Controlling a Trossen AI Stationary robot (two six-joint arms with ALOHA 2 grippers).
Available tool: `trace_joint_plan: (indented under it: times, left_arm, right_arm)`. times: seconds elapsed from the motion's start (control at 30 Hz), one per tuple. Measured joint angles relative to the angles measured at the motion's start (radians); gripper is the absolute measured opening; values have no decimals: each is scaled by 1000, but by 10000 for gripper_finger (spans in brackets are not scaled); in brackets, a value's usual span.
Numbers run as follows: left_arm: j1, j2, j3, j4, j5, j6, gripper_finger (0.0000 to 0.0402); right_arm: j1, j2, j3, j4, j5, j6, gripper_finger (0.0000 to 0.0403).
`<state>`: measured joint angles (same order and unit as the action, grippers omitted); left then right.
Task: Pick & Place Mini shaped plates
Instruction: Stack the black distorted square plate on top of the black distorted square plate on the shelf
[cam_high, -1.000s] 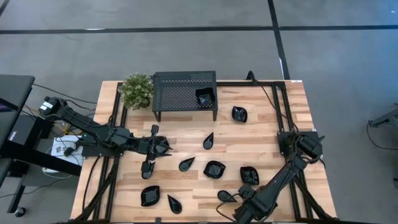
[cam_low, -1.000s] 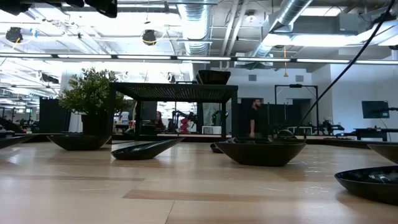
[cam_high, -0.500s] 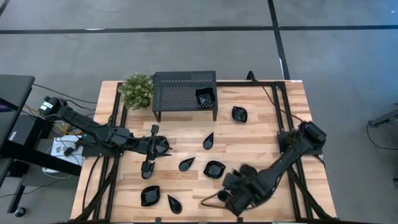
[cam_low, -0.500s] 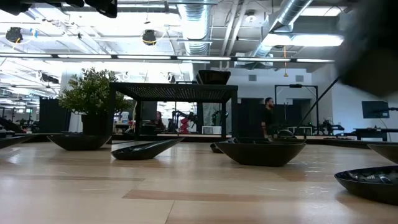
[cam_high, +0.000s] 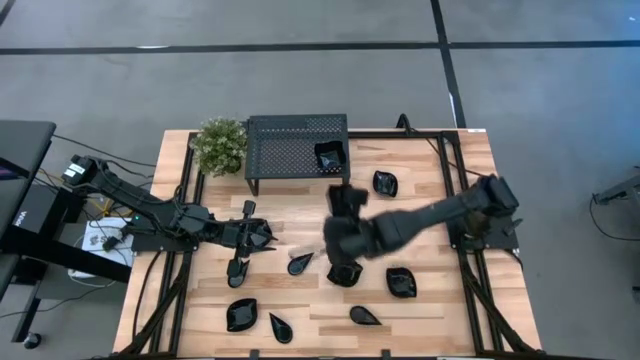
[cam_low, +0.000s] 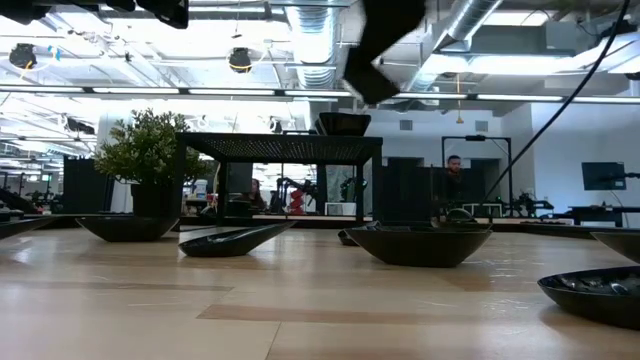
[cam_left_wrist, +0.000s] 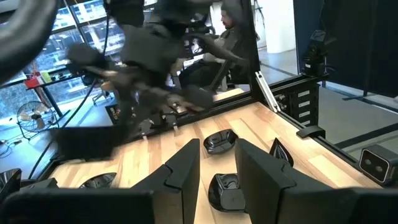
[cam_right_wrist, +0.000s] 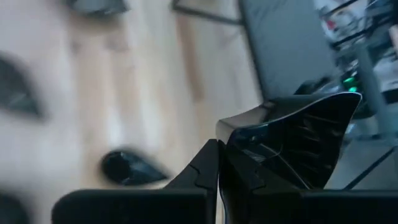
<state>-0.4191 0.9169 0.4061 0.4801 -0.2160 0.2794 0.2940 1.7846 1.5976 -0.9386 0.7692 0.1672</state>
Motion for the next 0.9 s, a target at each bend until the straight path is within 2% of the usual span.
trace_joint_plan:
  times: [0.2, 0.47, 0.57, 0.7, 0.9]
  left_arm:
    - [0, 0, 0, 0, 0, 0, 104]
    - [0, 0, 0, 0, 0, 0, 104]
    - [0, 0, 0, 0, 0, -25, 104]
    - [0, 0, 0, 0, 0, -85, 104]
    - [0, 0, 0, 0, 0, -106, 104]
  right_arm:
    - [-148, 0, 20, 141, 0, -276, 8]
    - [-268, 1, 94, 150, -4, -442, 8]
    - [-317, 2, 94, 146, -36, -458, 8]
    - [-372, 2, 94, 126, -153, -465, 8]
    - [-406, 2, 94, 113, -181, -465, 21]
